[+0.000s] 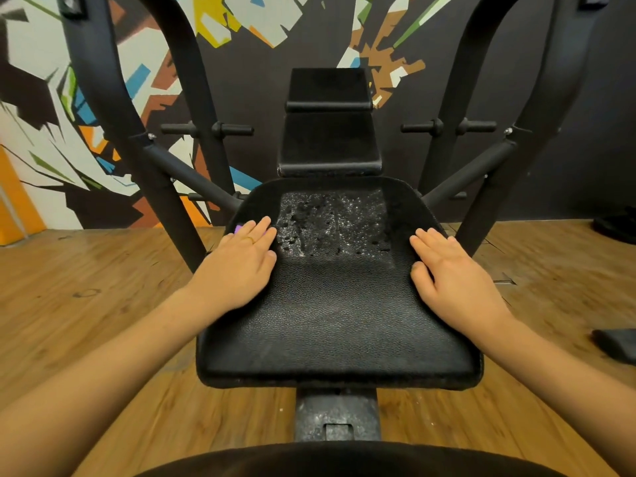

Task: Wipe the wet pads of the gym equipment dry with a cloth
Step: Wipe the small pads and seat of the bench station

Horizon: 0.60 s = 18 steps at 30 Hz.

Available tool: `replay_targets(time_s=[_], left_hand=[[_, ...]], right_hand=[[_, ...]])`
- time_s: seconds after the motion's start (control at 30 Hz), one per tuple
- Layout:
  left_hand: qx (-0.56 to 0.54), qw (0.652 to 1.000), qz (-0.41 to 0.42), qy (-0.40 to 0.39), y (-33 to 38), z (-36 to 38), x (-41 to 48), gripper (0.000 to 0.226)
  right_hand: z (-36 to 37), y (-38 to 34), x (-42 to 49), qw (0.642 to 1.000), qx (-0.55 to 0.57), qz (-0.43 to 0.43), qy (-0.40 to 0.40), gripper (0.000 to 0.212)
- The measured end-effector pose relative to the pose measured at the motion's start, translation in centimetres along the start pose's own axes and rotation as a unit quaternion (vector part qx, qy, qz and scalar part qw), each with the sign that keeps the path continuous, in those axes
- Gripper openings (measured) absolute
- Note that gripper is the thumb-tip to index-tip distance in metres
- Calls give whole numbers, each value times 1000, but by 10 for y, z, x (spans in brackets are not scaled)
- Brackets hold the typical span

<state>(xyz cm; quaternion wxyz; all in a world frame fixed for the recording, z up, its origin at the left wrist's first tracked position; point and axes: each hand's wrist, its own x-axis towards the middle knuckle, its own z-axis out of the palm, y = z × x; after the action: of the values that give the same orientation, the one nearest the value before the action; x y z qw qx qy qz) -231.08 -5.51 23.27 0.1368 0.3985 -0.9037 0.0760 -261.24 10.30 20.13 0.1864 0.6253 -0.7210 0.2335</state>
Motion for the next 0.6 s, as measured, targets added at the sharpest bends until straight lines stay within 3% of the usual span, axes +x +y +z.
replay_targets(time_s=[0.2, 0.37, 0.6], left_hand=[[12, 1000, 11, -4, 0, 7, -18, 85], [20, 1000, 11, -7, -11, -2, 41, 58], [23, 1000, 7, 9, -9, -3, 45, 55]], right_hand=[[0, -1, 0, 1000, -3, -4, 6, 49], [-1, -1, 0, 1000, 1, 3, 3, 50], [0, 1, 1, 1000, 4, 6, -9, 51]])
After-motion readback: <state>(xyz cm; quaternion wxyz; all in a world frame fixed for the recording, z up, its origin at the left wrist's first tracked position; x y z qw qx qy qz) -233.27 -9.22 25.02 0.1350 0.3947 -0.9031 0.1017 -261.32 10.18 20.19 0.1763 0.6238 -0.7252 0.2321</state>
